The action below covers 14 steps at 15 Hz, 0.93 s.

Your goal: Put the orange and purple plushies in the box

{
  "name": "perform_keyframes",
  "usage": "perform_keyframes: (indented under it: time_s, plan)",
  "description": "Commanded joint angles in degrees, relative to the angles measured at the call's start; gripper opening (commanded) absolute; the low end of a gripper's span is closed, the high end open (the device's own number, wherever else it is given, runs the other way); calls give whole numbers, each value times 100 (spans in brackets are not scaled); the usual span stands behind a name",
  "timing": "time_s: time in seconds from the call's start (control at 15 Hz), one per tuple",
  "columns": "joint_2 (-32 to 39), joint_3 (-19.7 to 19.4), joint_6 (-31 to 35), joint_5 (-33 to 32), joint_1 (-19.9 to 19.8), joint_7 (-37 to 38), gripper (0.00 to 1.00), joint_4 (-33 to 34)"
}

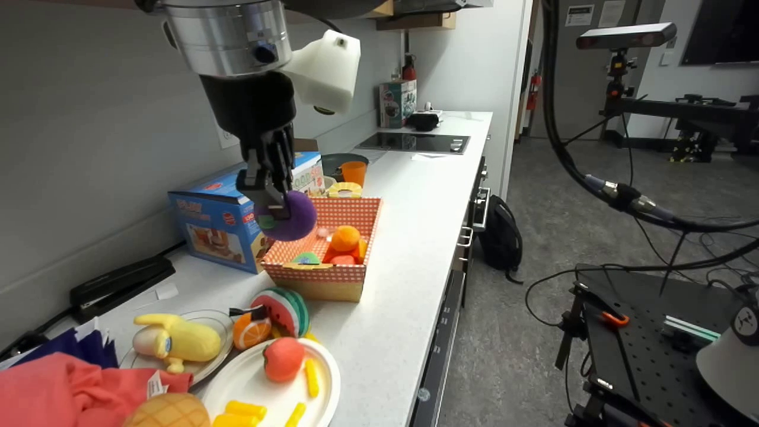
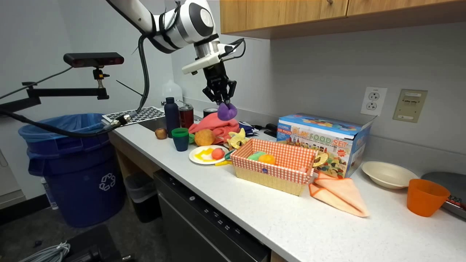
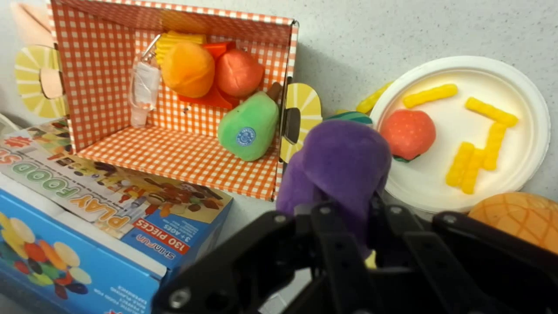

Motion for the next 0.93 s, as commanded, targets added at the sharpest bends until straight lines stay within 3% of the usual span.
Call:
perform_keyframes:
  time_s: [0.0, 0.27, 0.33, 0.87]
  plan:
    - [-27, 59, -31, -20, -47, 47, 17, -12]
    - [-50, 61, -27, -22, -48, 79, 17, -72]
    - [-50, 61, -27, -22, -48, 80, 4, -74]
    - [-200, -442, -4, -65, -540, 781, 4, -264]
